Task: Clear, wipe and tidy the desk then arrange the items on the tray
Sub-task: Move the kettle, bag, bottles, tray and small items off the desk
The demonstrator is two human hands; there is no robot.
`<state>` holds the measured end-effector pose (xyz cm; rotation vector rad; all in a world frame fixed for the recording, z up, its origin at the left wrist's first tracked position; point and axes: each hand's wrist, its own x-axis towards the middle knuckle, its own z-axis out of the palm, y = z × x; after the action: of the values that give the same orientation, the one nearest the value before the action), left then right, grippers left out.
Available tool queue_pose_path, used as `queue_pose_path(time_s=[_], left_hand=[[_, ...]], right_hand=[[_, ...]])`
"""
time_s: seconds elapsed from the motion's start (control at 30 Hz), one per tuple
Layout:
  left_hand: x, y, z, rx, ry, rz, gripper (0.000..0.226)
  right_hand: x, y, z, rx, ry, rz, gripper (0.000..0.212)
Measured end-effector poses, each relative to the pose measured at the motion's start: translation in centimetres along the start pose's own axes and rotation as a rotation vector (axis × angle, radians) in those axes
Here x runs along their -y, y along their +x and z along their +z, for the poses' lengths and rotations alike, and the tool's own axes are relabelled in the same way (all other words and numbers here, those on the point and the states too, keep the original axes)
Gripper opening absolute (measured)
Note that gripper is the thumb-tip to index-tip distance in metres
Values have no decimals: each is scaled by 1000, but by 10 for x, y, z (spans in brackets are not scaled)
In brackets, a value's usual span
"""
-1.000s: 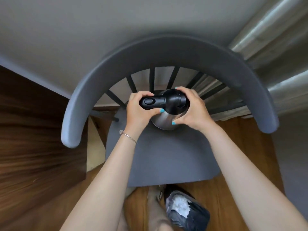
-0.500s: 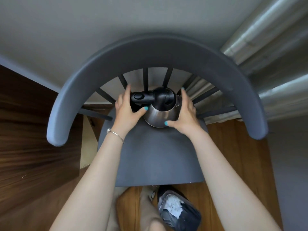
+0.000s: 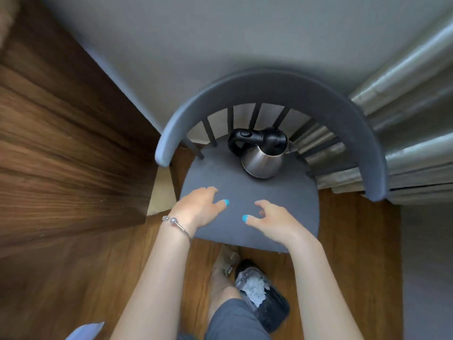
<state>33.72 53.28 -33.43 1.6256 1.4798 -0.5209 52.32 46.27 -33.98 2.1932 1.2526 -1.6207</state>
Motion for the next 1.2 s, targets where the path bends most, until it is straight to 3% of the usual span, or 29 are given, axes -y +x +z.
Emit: queue_pose_path(time_s=[0.4, 0.53, 0.73, 0.9, 1.2], left_hand=[[92, -218, -56, -245, -83, 24, 60], [152, -303, -66, -376, -137, 20, 63], [248, -402, -68, -406, -215, -42, 63], [322, -456, -80, -456, -275, -163, 65], [403, -484, -141, -610, -381, -105, 68]], right_hand=[[143, -156, 59, -166, -296, -311, 66], [184, -220, 105, -134, -368, -388, 67], [258, -303, 176, -93, -437, -540, 65], [324, -343, 222, -96, -505, -645, 62], [425, -358, 235, -206, -444, -751, 60]])
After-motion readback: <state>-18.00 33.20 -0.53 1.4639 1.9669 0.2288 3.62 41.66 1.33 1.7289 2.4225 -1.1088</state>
